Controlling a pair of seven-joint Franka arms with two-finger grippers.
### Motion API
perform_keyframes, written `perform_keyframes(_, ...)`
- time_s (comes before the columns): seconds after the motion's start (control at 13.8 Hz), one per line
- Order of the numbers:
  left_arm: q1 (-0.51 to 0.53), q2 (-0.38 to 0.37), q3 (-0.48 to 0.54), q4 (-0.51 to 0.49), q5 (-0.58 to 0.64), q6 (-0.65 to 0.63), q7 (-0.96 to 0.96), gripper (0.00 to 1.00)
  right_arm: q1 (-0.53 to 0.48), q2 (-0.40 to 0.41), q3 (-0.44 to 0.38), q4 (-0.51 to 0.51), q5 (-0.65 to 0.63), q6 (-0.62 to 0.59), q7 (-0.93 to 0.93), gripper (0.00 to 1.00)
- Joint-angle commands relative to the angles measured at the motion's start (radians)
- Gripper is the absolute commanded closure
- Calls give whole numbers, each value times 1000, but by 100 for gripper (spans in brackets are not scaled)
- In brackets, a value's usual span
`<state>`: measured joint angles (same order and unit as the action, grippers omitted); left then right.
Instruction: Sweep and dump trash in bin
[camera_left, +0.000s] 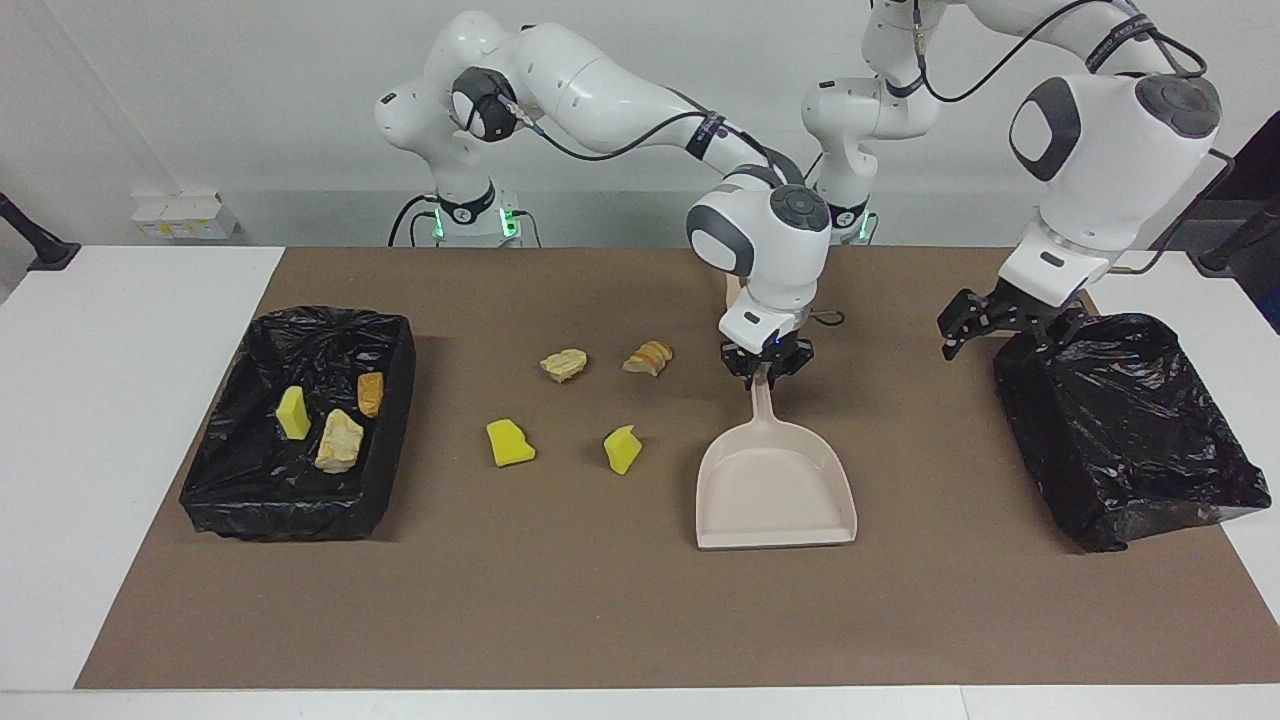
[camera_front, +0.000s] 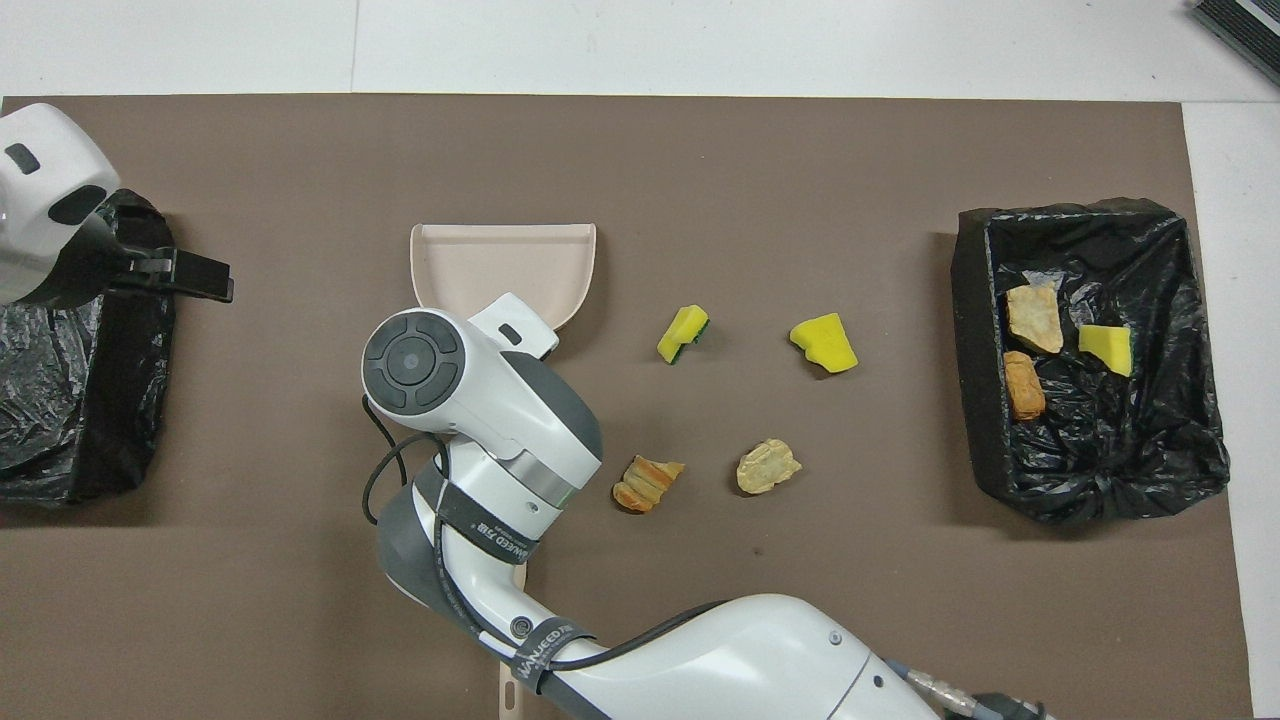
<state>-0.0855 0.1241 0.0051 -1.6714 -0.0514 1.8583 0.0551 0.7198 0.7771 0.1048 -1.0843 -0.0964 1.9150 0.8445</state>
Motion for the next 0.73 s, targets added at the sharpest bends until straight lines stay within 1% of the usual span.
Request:
perform_keyframes(0.0,-14,58,0,13,-8,39,5,0,-19,-36,-2,-9,30,19,27,62)
perform_keyframes(0.07,-19,71,0,15,-10,56,5,0,-23,-51,-2,-11,32,19,22,61)
perform_keyframes(0.15,-20,81,0,15,-10,68,5,0,-42,-68,-2,-17,32,16,19,58)
perform_keyframes(0.29,-28,98,0,15,-13,87,3,0,-52,-116,-2,-78,34,22,11,54)
perform_keyframes(0.36,-45,118,0,19,-18,105,2,0,-57,-136,-3,-97,32,25,10,53)
perform_keyframes(0.44,-72,127,0,15,-19,142,2,0,-75,-159,-4,-117,32,27,19,48)
perform_keyframes(0.51,-94,132,0,3,-21,172,2,0,-94,-188,-4,-137,34,24,25,41)
perform_keyframes(0.58,-105,143,0,-13,-21,183,0,0,-121,-226,-4,-166,35,24,27,30)
perform_keyframes(0.65,-140,152,0,-19,-21,193,-7,0,-152,-264,0,-195,35,24,27,27)
